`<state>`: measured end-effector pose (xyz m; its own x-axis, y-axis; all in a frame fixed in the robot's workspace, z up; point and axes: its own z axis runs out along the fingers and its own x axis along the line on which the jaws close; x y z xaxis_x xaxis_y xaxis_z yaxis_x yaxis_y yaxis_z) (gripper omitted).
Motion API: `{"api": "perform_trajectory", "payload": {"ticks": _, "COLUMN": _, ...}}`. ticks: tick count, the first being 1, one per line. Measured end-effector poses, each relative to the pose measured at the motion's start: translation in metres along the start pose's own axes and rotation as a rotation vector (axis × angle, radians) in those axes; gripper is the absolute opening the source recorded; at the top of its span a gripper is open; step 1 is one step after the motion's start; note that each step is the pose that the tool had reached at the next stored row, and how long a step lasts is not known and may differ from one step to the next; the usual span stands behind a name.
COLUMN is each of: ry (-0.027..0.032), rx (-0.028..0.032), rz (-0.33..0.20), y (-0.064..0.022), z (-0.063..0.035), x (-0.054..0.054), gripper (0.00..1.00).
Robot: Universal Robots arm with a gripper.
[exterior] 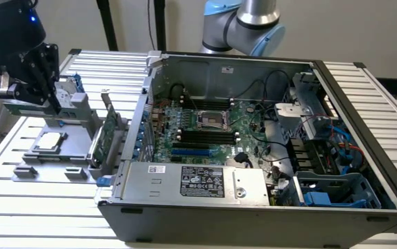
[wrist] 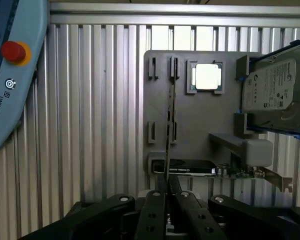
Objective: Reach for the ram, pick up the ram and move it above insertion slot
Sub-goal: 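Pick up the ram and move it above insertion slot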
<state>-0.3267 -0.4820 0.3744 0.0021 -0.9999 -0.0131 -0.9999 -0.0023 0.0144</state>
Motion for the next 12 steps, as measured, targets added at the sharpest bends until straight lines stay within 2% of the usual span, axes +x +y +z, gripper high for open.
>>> {"api": "perform_trajectory", "payload": {"ticks": 12, "ry": -0.0001, "rx": 0.0001, "rz": 0.0, "y": -0.02, "z": -0.0103, "x": -0.022, "gripper": 0.14}}
